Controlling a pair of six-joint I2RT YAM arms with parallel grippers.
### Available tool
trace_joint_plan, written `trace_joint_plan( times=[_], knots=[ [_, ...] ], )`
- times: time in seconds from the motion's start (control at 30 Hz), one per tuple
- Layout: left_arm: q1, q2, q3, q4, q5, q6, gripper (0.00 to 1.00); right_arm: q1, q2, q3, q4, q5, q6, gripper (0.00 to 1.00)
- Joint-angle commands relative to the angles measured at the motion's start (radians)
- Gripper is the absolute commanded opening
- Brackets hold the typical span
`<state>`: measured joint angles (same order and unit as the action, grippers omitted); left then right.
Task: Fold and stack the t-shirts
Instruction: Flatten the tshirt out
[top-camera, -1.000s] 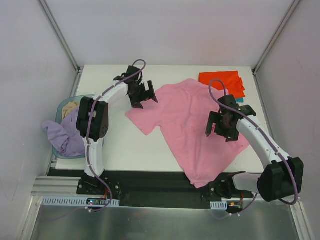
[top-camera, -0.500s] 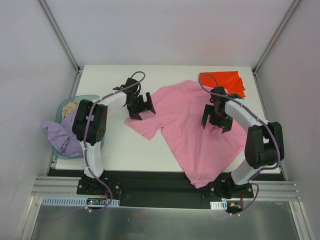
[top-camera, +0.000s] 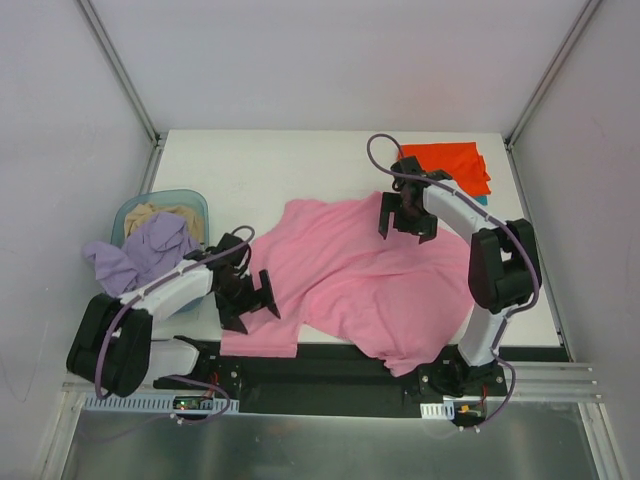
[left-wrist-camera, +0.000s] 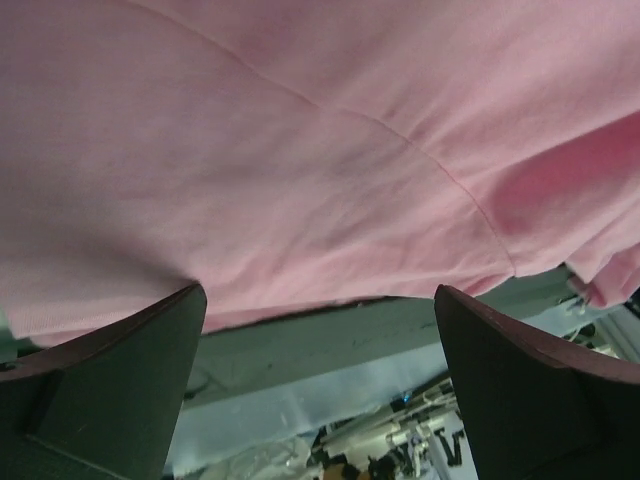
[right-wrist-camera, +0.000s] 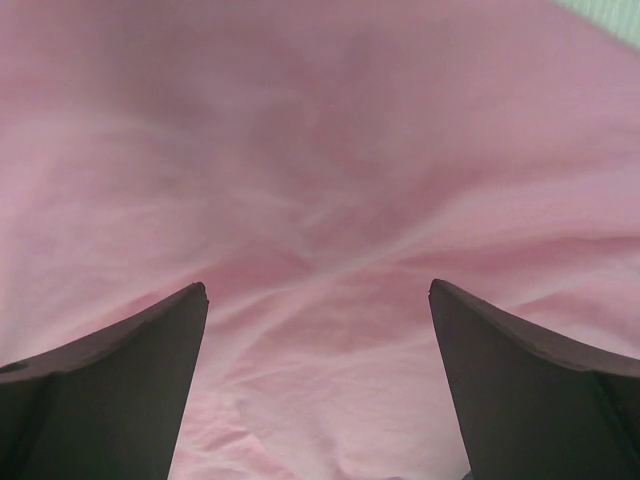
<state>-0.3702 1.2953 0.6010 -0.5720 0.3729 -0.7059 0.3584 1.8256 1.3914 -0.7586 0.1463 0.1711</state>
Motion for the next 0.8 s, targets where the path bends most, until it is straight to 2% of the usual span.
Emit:
trace_joint_plan(
  times=[0.0, 0.13, 0.2, 0.3, 0.47, 0.5, 0.53, 0.6, 0.63, 0.77],
  knots=[
    [-0.03, -0.138, -0.029, -0.206, 0.067, -0.024, 0.99, 0.005, 0.017, 0.07, -0.004, 0.002, -0.025, 0.97],
    [-0.044, -0.246, 0.104, -0.21, 0.023, -0.012, 0.99, 0.004, 0.026, 0.101, -0.001, -0.013, -0.039, 0.97],
    [-0.044, -0.231, 0.221, -0.209, -0.081, 0.025, 0.99, 0.007, 0.037, 0.104, 0.008, -0.059, -0.044, 0.97],
    [-0.044, -0.127, 0.386, -0.189, -0.218, 0.051, 0.99, 0.01, 0.055, 0.104, 0.03, -0.117, -0.053, 0.97],
    [-0.038, 0.215, 0.739, -0.166, -0.269, 0.182, 0.99, 0.017, 0.089, 0.191, 0.027, -0.181, -0.117, 0.97],
    [-0.027, 0.323, 0.796, -0.163, -0.24, 0.209, 0.99, 0.019, 0.099, 0.217, 0.022, -0.18, -0.136, 0.97],
    [-0.023, 0.381, 0.91, -0.164, -0.252, 0.226, 0.99, 0.022, 0.104, 0.239, 0.013, -0.174, -0.151, 0.97],
    [-0.004, 0.544, 1.026, -0.173, -0.272, 0.281, 0.99, 0.025, 0.106, 0.276, -0.008, -0.152, -0.195, 0.97],
    [0.004, 0.599, 1.136, -0.184, -0.296, 0.298, 0.99, 0.024, 0.1, 0.274, -0.008, -0.152, -0.209, 0.97],
    [0.04, 0.824, 1.348, -0.244, -0.295, 0.382, 0.96, 0.022, 0.064, 0.218, 0.005, -0.1, -0.269, 0.97]
  ],
)
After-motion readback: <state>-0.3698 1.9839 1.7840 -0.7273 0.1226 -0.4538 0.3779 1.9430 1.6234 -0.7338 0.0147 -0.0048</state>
